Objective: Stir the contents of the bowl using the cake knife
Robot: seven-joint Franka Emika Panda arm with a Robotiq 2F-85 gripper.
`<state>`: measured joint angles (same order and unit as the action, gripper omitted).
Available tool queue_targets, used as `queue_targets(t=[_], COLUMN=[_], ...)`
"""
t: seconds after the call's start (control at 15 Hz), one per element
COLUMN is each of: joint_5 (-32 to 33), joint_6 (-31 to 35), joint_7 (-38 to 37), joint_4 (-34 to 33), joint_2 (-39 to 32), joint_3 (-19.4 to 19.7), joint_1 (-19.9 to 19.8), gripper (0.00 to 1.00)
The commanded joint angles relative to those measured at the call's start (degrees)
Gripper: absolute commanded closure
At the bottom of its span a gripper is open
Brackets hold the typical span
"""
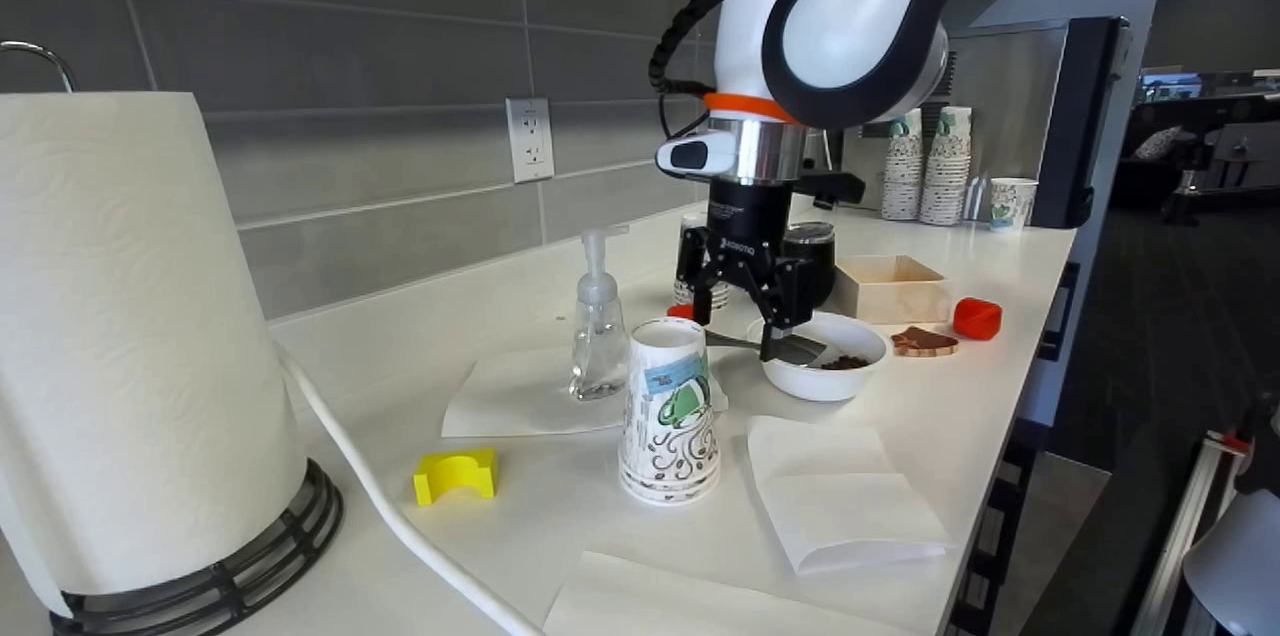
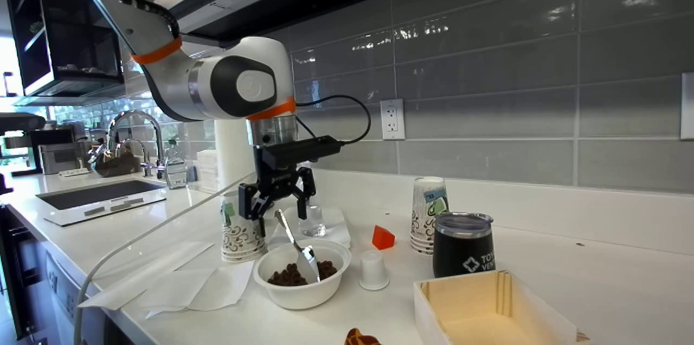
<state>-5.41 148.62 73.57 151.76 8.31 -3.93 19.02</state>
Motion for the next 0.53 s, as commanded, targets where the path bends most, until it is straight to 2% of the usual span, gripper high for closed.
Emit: queue_targets(t=[0.0, 0.07, 0.13, 0.2, 0.27, 0.47], joint_5=[-3.0, -3.2, -3.4, -3.7, -3.8, -4.3], joint_6=[1.4, 1.5, 1.6, 1.5, 1.5, 1.3], joint_7=[1.6, 1.5, 1.6, 1.7, 1.7, 1.8], joint_4=[-0.5, -0.5, -0.4, -0.4, -0.3, -0.3], joint_2=[-0.7, -0.6, -0.7, -0.8, -0.8, -0.9], joint_3=[-0.7, -0.8, -0.8, -0.8, -0.9, -1.0], joint_1=[-1.3, -1.4, -1.6, -1.6, -1.6, -1.5], gripper=[0.0, 0.0, 0.25, 0.25, 0.32, 0.58])
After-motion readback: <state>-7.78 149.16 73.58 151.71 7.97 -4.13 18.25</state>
